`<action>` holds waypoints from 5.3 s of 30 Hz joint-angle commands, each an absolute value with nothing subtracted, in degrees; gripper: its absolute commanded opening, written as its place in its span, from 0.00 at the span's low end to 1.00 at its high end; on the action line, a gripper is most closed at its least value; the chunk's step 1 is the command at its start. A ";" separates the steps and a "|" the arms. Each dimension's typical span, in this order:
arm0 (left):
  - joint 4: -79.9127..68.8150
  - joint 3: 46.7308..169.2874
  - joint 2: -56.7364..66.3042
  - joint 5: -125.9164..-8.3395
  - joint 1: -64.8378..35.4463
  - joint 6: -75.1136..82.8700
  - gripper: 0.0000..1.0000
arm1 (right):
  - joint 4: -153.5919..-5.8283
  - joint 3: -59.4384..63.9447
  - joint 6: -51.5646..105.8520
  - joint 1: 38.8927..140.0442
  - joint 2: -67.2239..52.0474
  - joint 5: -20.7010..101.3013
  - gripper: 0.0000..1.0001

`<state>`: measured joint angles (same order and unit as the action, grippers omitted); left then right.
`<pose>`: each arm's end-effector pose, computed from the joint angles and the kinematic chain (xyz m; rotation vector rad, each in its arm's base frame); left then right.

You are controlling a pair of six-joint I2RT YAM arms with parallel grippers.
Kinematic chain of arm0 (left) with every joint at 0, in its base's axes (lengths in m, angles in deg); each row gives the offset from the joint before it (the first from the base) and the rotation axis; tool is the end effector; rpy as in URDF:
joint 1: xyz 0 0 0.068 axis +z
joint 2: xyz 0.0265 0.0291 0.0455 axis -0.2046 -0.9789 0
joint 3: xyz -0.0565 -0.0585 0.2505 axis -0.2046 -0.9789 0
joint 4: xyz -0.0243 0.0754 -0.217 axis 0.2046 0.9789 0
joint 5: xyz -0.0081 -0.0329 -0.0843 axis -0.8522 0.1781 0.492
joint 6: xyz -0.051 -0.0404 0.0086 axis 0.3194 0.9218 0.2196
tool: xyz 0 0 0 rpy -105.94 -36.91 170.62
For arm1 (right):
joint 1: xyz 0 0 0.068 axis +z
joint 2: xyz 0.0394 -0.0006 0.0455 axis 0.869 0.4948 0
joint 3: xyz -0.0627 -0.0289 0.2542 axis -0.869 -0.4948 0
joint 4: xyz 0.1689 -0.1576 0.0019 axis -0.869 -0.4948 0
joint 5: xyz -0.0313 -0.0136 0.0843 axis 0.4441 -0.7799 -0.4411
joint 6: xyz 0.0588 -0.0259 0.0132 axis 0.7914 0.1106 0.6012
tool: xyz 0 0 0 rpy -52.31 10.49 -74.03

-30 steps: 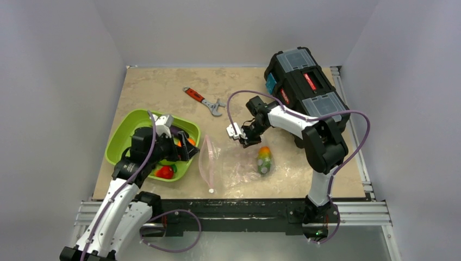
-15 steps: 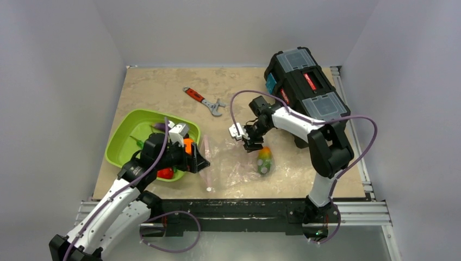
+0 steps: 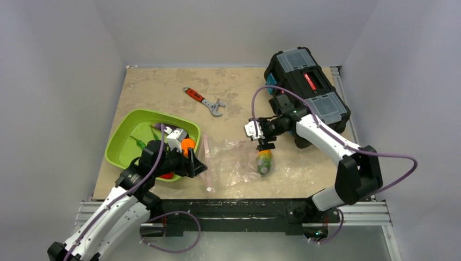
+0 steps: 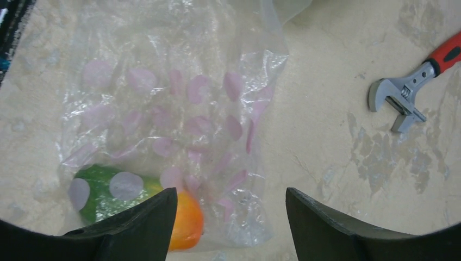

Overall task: Open the zip-top bag and remove the fake food
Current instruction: Pick up the fake fruit from the zipper food storage bag.

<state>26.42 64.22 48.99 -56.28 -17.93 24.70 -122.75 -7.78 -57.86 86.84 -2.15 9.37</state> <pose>0.0965 -0.0745 0.2283 0.1554 2.2676 -0.9648 0.2303 0.1507 0.2442 -2.0251 1.3221 0.5221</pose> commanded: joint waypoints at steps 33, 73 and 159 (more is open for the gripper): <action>15.73 62.99 33.83 -55.59 -22.56 27.11 0.42 | -118.14 -25.65 -50.08 86.92 -6.60 24.79 0.47; 2.88 57.38 31.92 -52.41 -24.41 31.76 0.44 | -113.55 -22.34 -42.44 88.54 -9.19 10.85 0.36; -10.91 56.48 24.37 -49.82 -28.56 36.75 0.14 | -89.28 -20.09 -23.07 105.67 0.94 29.66 0.00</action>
